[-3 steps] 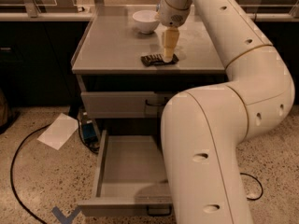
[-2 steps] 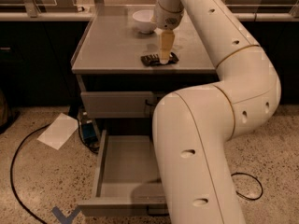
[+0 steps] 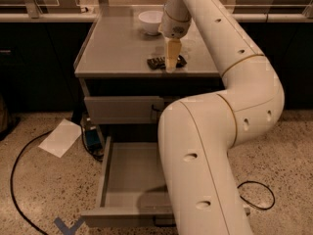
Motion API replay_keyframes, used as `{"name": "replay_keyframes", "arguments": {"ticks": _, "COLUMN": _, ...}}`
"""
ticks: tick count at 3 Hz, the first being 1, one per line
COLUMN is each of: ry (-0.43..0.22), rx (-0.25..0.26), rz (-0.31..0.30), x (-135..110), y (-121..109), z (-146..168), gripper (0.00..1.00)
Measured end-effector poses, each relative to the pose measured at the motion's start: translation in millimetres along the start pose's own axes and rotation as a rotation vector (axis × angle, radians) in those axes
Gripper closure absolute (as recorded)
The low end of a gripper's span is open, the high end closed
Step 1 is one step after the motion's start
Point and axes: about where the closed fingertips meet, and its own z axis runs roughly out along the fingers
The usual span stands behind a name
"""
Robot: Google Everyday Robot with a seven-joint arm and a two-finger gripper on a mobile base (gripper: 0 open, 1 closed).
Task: Place rxbar chocolate into middle drawer
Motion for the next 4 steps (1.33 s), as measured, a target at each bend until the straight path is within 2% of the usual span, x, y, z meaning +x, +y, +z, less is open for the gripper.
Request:
{"name": "replay_keyframes", "arguments": {"ticks": 2, "ry": -0.054, "rx": -0.039, "rz": 0.112, "x": 22.5, "y": 9.0, "z": 24.3, "gripper": 0.00}}
{"name": "replay_keyframes", "arguments": {"ticks": 3, "ry": -0.060, "rx": -0.022, "rz": 0.112, "x": 20.4, "y": 3.3, "z": 29.0, "gripper": 0.00}}
{"name": "replay_keyframes", "arguments": {"ticks": 4, "ry": -0.064, "rx": -0.011, "rz": 0.113, "x": 19.0, "y": -0.7, "z": 33.5, "gripper": 0.15}}
